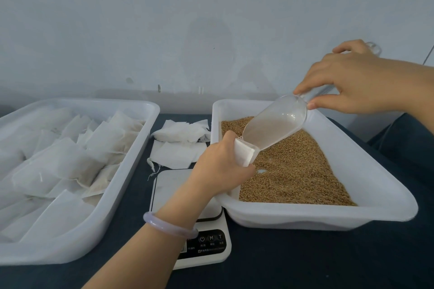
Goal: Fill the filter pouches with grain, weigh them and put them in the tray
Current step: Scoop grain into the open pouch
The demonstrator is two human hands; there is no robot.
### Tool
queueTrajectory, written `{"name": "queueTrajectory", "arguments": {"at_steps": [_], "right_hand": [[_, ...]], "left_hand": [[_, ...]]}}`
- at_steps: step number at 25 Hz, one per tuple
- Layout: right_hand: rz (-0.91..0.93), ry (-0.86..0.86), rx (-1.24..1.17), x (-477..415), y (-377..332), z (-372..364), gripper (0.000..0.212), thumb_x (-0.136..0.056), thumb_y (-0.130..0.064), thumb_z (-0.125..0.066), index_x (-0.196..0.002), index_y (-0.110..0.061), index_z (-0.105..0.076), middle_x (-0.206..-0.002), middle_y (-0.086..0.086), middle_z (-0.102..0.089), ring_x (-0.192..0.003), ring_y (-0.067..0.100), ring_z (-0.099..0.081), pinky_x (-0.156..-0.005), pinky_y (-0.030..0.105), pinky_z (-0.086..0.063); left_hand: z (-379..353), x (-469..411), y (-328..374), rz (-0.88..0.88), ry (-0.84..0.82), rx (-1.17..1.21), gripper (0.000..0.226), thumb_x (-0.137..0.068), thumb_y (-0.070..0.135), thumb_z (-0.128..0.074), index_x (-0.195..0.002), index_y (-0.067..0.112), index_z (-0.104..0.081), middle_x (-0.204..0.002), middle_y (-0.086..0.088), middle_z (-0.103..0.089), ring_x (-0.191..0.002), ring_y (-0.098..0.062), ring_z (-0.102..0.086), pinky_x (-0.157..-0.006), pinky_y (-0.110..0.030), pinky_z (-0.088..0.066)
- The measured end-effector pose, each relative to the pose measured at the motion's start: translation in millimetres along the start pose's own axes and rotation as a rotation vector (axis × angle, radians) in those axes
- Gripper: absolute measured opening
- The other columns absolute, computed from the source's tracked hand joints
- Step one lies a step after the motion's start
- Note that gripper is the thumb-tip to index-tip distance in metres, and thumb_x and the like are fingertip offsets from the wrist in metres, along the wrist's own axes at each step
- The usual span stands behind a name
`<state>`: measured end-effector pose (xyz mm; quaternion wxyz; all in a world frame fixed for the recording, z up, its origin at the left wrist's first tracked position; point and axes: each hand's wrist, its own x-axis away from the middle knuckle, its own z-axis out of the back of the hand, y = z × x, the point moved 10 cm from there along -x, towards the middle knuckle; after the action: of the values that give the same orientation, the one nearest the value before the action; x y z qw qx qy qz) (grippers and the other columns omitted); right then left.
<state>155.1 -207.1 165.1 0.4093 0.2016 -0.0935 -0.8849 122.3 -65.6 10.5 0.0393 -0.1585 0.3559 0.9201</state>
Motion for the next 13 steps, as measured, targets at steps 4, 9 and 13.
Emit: {"name": "queueTrajectory", "arguments": {"at_steps": [4, 9, 13], "right_hand": [[0.003, 0.015, -0.032, 0.3, 1.1, 0.3, 0.036, -0.077, -0.048, -0.050, -0.110, -0.040, -0.064, -0.109, -0.019, -0.060, -0.106, 0.007, -0.048, -0.105, 0.031, -0.008], [-0.197, -0.108, -0.021, 10.4, 40.2, -40.7, 0.031, -0.085, -0.042, -0.060, -0.115, -0.037, -0.061, -0.119, -0.015, -0.061, -0.116, 0.012, -0.051, -0.102, 0.035, -0.018], [-0.227, -0.277, -0.251, 34.3, 16.5, -115.5, 0.024, -0.085, -0.037, -0.063, -0.109, -0.035, -0.060, -0.112, -0.018, -0.061, -0.107, 0.004, -0.055, -0.099, 0.032, -0.040]], "left_hand": [[-0.1, 0.6, 0.4, 0.004, -0.001, 0.022, 0.043, -0.077, 0.034, -0.069, -0.104, 0.016, -0.041, -0.079, 0.007, -0.052, -0.074, -0.016, -0.056, -0.059, -0.027, -0.046], [0.0, 0.3, -7.6, 0.068, 0.005, 0.167, 0.039, -0.079, 0.032, -0.068, -0.107, 0.019, -0.044, -0.084, 0.005, -0.060, -0.081, -0.018, -0.062, -0.068, -0.035, -0.052], [1.3, 2.2, -19.3, 0.144, 0.030, 0.489, 0.025, -0.082, 0.023, -0.067, -0.099, 0.025, -0.048, -0.080, 0.004, -0.069, -0.074, -0.006, -0.066, -0.065, -0.024, -0.053]]}}
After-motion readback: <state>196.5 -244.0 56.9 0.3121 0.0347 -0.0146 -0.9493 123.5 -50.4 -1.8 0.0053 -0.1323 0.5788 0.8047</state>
